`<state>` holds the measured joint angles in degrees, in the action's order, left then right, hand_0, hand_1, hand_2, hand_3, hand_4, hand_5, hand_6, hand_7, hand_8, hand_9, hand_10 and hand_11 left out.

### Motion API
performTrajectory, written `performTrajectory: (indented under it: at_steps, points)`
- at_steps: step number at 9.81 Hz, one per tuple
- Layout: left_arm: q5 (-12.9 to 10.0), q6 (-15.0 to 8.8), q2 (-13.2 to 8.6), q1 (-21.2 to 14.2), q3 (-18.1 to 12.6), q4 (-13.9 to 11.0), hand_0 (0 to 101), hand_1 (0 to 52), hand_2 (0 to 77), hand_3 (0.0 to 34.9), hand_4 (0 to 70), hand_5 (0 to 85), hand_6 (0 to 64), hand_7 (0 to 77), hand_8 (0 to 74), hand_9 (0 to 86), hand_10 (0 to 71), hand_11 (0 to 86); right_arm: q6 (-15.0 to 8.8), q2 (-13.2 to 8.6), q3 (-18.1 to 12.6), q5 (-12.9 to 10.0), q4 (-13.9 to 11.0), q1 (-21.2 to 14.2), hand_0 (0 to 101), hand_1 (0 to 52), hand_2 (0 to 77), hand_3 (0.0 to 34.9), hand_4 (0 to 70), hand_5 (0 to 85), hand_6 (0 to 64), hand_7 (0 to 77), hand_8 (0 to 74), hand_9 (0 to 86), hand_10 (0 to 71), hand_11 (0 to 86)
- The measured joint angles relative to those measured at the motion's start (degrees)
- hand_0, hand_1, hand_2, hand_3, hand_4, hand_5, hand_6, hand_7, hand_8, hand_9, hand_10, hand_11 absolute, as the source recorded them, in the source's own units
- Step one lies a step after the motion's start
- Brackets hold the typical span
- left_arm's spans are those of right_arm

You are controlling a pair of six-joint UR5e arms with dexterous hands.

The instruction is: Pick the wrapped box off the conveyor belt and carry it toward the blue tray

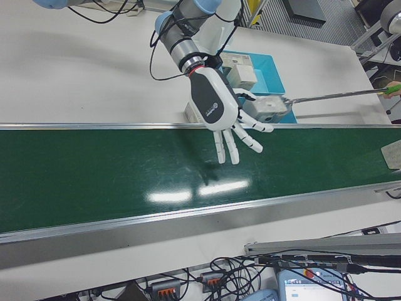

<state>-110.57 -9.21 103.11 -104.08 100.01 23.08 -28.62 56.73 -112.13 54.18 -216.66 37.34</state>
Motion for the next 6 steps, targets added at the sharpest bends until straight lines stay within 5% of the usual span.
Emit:
performTrajectory:
  at_steps: [3,4,6]
  points:
    - [0.0,0.0,0.0,0.0,0.0,0.0,0,0.0,1.1,0.0,0.0,0.5,0.0,0.5,0.5,0.0,0.5,0.0,10.9,-2.0,3.3,0.2,0.5,5.3,48,15.8,19.1,29.8,17.5,20.2,0.0,14.7,0.0,1.1,3.8,6.0]
    - [0.0,0.0,0.0,0.0,0.0,0.0,0,0.0,1.1,0.0,0.0,0.5,0.0,0.5,0.5,0.0,0.0,0.0,12.9,-2.7,3.2,0.3,1.8,6.1,46,9.3,16.9,29.9,16.9,15.8,0.0,14.7,0.0,1.1,4.9,8.7]
    - [0.0,0.0,0.0,0.0,0.0,0.0,0,0.0,0.5,0.0,0.0,0.5,0.0,0.5,0.5,0.5,0.5,0.0,14.7,-3.4,3.0,0.6,8.1,7.2,40,8.7,10.4,29.9,6.0,7.1,0.0,8.2,0.0,1.1,6.0,10.9]
